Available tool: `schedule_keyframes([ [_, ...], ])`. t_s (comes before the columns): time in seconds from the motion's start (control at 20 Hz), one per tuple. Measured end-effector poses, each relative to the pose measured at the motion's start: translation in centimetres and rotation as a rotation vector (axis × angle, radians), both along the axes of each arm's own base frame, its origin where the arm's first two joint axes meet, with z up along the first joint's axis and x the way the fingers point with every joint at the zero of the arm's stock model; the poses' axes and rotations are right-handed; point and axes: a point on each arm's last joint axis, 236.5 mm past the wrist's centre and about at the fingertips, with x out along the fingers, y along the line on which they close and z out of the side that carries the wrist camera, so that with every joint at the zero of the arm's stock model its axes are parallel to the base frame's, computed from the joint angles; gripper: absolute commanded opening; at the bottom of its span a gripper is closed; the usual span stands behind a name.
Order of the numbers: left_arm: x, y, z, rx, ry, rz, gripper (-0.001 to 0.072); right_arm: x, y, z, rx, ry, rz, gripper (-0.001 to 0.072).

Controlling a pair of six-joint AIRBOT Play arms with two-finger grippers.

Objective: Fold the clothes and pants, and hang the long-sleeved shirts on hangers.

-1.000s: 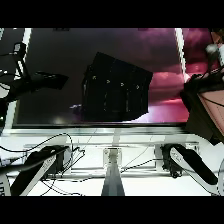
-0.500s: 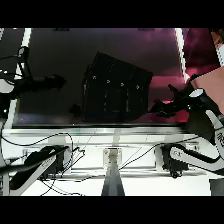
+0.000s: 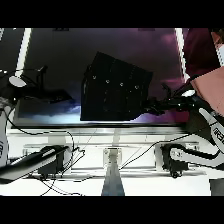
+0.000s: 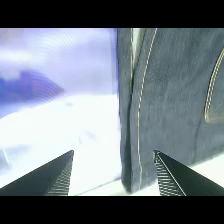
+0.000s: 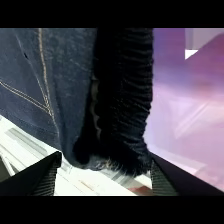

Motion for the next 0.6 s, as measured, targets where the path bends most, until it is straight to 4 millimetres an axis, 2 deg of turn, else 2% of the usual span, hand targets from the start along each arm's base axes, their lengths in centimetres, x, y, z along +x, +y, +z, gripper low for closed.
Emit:
schedule_keyframes([
  [0.05,-0.6,-0.1,-0.4,-0.011,0.027,-0.014,0.0528,0.1,0.1,-0.1,-0.002,-0.005,0.003,0.0529],
  [0.2,-2.8,-0.6,-1.9,-0.038,0.105,-0.053,0.0528,0.3,0.0,-0.3,-0.014,-0.025,0.012,0.0485],
  [0.25,-3.7,-0.8,-2.5,-0.048,0.13,-0.066,0.0528,0.3,0.1,-0.3,-0.014,-0.03,0.018,0.0436],
  [0.3,-4.7,-1.0,-3.1,-0.057,0.157,-0.073,0.0528,0.4,0.0,-0.4,-0.02,-0.042,0.023,0.0369],
  [0.45,-7.7,-1.9,-4.6,-0.093,0.226,-0.096,0.0534,0.7,-0.4,-0.9,-0.045,-0.074,0.037,0.0035],
  [0.6,-8.9,-3.0,-5.4,-0.14,0.241,-0.084,0.0534,0.7,-0.3,-0.7,-0.038,-0.081,0.048,0.0036],
])
